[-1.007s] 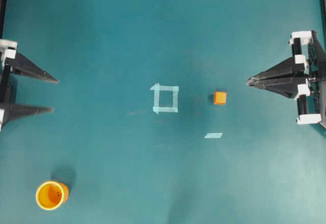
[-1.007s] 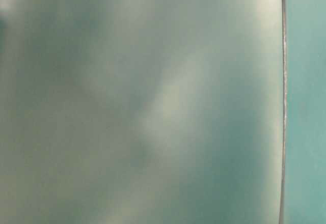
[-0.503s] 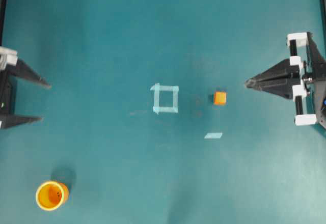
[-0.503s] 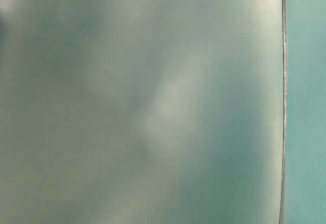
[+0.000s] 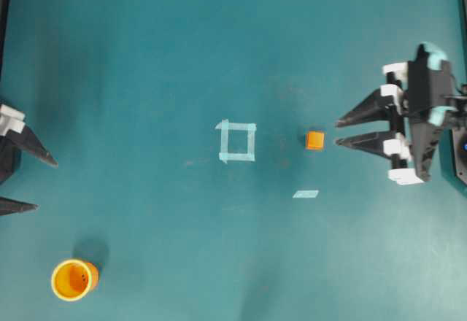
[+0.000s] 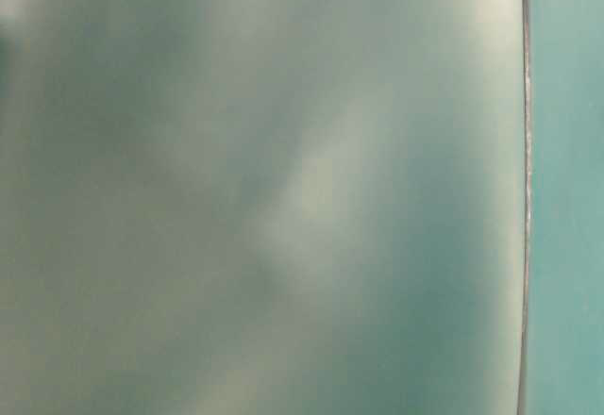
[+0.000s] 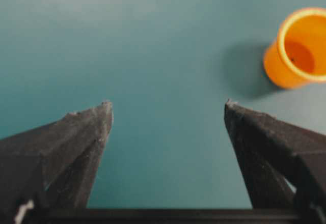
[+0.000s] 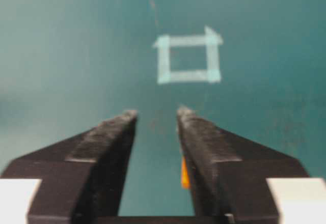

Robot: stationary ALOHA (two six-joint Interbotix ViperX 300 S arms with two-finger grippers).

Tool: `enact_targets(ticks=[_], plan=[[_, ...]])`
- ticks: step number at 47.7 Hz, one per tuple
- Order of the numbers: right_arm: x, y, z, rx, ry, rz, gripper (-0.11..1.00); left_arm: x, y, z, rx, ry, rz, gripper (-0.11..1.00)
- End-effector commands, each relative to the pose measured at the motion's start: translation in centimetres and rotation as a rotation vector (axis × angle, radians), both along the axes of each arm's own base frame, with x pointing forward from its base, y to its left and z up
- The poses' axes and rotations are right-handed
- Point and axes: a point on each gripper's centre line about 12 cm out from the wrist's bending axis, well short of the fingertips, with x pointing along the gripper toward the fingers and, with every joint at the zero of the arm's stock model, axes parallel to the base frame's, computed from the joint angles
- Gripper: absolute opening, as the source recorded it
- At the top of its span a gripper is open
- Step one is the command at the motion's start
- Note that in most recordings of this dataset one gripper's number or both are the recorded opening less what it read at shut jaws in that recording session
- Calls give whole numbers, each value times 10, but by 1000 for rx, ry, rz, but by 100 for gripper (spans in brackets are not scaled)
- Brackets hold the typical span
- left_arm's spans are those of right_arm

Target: Hold the block with right arm and the cup with left arm, then put the block into the cup.

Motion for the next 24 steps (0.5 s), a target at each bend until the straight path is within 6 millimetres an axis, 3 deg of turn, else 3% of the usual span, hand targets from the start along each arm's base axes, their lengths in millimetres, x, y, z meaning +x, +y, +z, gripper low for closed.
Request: enact_targets(ticks=[1, 14, 24], plan=[[11, 0, 4, 4, 0, -1, 50, 2, -7, -2, -22, 16, -13, 86], [37, 0, -23, 1, 149, 1, 52, 1, -30, -3, -89, 14, -80, 86], [47, 0, -40, -1, 259, 0, 52, 1, -37, -10, -143, 93, -27, 86]])
